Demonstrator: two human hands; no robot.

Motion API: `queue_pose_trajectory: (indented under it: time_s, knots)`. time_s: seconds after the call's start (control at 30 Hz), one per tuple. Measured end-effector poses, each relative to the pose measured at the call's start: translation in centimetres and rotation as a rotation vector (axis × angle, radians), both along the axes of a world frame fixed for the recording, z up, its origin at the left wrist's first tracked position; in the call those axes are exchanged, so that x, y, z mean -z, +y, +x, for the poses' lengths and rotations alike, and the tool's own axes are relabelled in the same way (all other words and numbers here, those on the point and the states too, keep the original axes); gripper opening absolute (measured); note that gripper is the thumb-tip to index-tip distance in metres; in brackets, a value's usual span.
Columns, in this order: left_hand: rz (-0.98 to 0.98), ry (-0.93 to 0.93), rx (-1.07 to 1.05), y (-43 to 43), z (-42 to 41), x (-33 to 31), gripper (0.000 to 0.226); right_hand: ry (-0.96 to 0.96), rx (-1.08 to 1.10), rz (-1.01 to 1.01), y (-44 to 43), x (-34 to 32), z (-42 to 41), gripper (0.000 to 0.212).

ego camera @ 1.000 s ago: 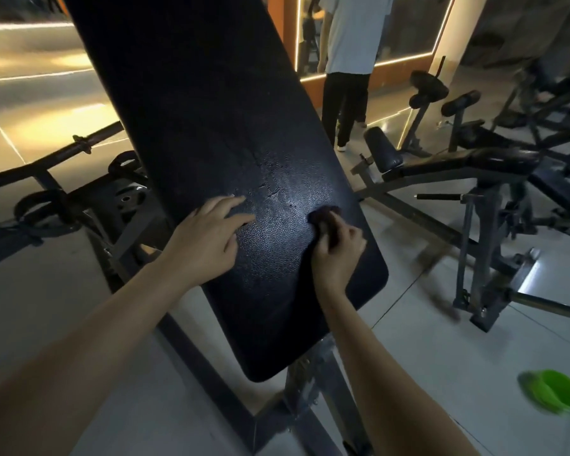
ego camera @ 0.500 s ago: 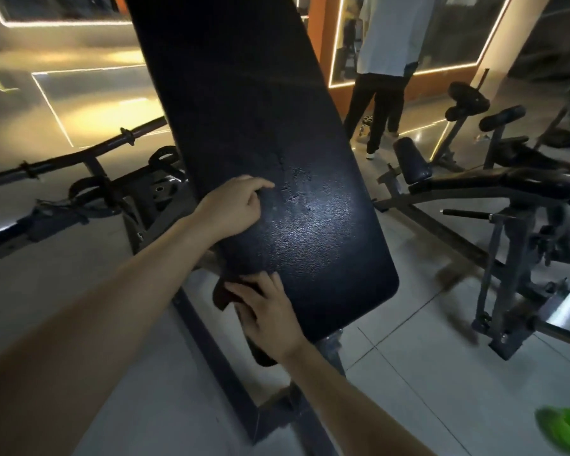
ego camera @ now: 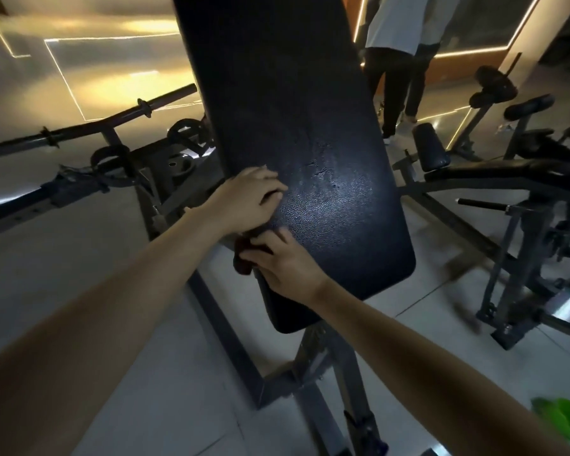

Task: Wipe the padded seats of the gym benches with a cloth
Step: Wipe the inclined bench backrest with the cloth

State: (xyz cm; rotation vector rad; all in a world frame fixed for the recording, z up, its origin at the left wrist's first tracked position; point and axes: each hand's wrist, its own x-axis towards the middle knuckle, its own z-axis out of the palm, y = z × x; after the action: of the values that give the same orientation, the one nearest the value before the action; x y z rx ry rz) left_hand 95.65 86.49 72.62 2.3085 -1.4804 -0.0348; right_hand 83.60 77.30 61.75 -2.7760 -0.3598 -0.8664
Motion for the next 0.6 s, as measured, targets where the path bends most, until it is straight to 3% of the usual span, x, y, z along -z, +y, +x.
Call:
queue_pose_trajectory:
  time_s: [0.2,0.4,0.6]
  knots:
    - [-0.015,-0.05,0.07,1.4,-0.1,1.7,0.04,0.042,-0.062,-0.091,1.5,5.2,-5.3,0.033]
    - [0.082,-0.25,0.166,3.8,-0.9,4.3,0.042,0.09,-0.031,-0.158,2.6,7.9,-9.4,0.032]
    - [0.186,-0.485,0.298,3.2,-2.9,6.6,0.059,-0.001,0.281,0.049,4.6,9.5,-9.8,0.046]
